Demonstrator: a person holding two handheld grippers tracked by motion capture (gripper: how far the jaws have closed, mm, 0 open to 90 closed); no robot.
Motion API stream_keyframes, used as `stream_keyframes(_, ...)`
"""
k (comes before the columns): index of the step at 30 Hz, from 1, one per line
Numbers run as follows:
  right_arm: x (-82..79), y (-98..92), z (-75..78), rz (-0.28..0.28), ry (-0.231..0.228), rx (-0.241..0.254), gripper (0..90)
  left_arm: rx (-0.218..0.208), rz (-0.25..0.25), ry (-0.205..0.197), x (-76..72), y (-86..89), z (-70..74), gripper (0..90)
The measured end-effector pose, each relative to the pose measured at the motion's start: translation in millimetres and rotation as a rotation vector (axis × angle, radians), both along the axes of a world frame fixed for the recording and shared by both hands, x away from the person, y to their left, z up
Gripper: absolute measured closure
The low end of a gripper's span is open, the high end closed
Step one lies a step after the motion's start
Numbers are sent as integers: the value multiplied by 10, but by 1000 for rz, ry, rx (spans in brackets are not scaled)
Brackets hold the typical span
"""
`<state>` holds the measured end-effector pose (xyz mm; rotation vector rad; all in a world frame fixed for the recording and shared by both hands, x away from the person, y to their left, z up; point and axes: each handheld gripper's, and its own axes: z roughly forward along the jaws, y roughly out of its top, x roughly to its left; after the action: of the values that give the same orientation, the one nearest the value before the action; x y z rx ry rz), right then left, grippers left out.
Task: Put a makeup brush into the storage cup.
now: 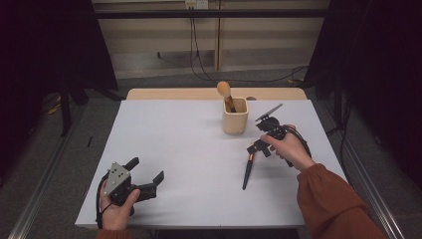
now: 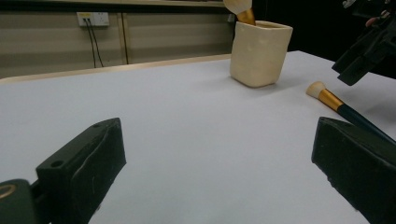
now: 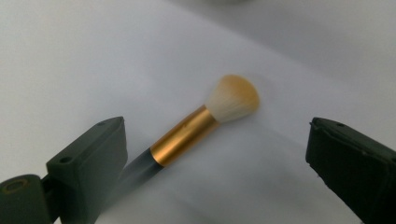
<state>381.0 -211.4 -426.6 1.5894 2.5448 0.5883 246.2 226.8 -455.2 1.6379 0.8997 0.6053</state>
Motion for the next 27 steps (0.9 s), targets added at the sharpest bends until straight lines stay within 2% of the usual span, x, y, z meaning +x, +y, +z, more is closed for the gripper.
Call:
stream_keyframes(4, 12, 12, -2, -24, 55, 10, 42, 0, -2, 0, -2, -3, 1, 28)
stream_keyframes(7, 30, 43, -19, -46, 103, -14, 40, 0, -3, 1, 0, -2, 1, 29)
stream_keyframes(9, 46, 62, -33, -68, 110, -39, 56, -1, -2, 1, -1, -2, 0, 28)
stream_keyframes(12, 62, 76, -49, -83, 138, -33, 43, -2, -2, 1, 1, -2, -1, 28)
stream_keyframes(20, 44, 122, -66, -62, 138, -32, 101, 0, -6, -1, -5, -2, 4, 32)
stream_keyframes(27, 56, 168, -138, -82, 187, -63, 165, 6, -6, -1, -1, -1, 2, 30)
